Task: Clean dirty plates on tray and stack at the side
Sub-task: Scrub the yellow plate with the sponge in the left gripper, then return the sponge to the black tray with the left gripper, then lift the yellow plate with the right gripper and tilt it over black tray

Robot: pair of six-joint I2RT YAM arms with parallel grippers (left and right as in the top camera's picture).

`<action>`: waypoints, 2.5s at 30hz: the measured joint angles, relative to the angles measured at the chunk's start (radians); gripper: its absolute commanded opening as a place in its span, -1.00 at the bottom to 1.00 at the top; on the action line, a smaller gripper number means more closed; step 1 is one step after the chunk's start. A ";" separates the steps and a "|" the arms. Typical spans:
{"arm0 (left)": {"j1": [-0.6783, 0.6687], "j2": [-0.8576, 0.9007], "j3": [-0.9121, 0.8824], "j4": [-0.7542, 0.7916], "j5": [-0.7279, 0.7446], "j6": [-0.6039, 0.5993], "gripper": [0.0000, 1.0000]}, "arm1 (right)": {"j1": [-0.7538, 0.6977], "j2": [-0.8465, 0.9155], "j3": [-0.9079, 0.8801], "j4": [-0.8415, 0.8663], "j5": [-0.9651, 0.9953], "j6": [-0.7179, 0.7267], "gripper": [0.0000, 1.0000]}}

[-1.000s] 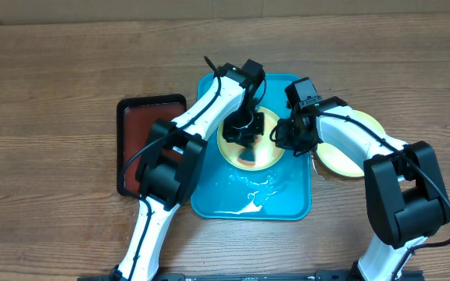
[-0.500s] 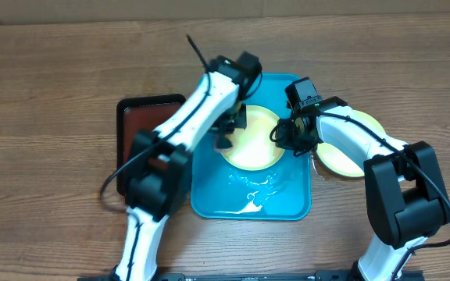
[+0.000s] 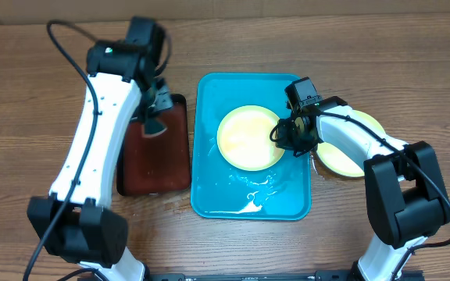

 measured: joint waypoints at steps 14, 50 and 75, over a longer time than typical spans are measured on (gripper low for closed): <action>0.082 0.041 -0.354 0.225 0.154 0.088 0.10 | 0.002 0.000 0.048 -0.180 0.010 -0.071 -0.92; 0.277 -0.234 0.306 -0.153 0.274 0.102 1.00 | 0.774 0.018 0.503 0.048 1.081 -0.217 -0.92; 0.277 -0.227 0.306 -0.153 0.274 0.102 1.00 | 0.833 0.018 0.503 0.042 1.236 -0.218 -0.92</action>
